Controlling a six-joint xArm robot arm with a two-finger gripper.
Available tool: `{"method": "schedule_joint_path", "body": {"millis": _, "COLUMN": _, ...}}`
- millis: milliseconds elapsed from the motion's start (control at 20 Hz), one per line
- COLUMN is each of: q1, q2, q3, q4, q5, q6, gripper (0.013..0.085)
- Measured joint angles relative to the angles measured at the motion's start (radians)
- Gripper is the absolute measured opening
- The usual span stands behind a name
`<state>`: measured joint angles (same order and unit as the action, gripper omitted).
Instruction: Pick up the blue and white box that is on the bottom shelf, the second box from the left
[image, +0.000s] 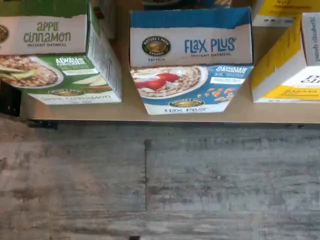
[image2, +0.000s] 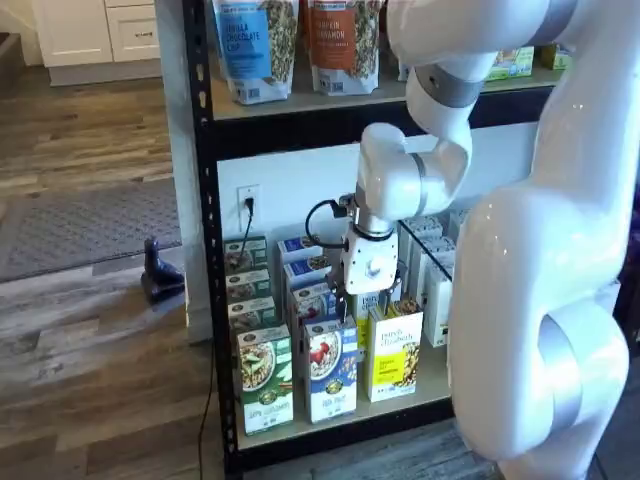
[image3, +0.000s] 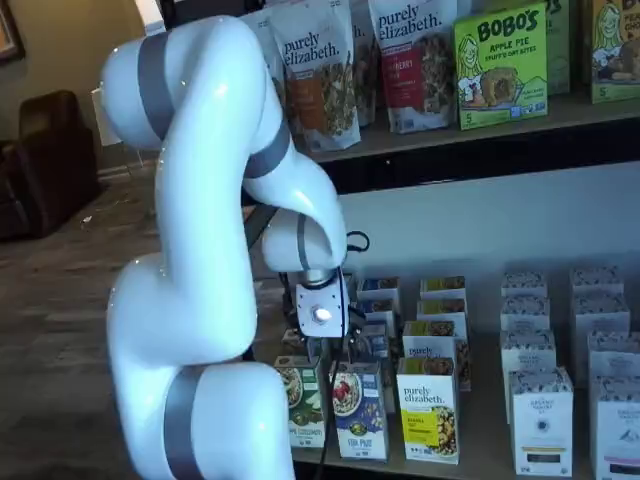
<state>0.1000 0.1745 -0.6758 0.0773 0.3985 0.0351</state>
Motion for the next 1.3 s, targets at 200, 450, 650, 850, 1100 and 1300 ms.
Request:
{"method": "schedule_joint_path", "body": {"millis": 200, "q1": -0.007, "q2": 0.058, "q3": -0.031, "q4": 0.05, "q5": -0.026, "q6": -0.054, "gripper": 0.085}}
{"method": "schedule_joint_path", "body": {"millis": 450, "q1": -0.009, "q2": 0.114, "q3": -0.075, "q4": 0.066, "q5": -0.041, "q6": -0.073, "gripper": 0.085}}
{"method": "schedule_joint_path", "body": {"millis": 650, "q1": -0.004, "q2": 0.151, "q3": -0.113, "q4": 0.047, "q5": -0.047, "q6": -0.05, "gripper": 0.085}}
{"method": "schedule_joint_path", "body": {"millis": 850, "q1": 0.0, "q2": 0.192, "q3": -0.149, "q4": -0.001, "q5": -0.052, "q6": -0.001, "gripper": 0.085}}
{"method": "schedule_joint_path", "body": {"millis": 1100, "q1": 0.012, "q2": 0.254, "q3": -0.196, "q4": -0.001, "q5": -0.064, "q6": 0.009, "gripper": 0.085}}
{"method": "schedule_joint_path", "body": {"millis": 1300, "q1": 0.02, "q2": 0.305, "q3": -0.25, "q4": 0.015, "q5": -0.055, "q6": 0.003, "gripper": 0.085}}
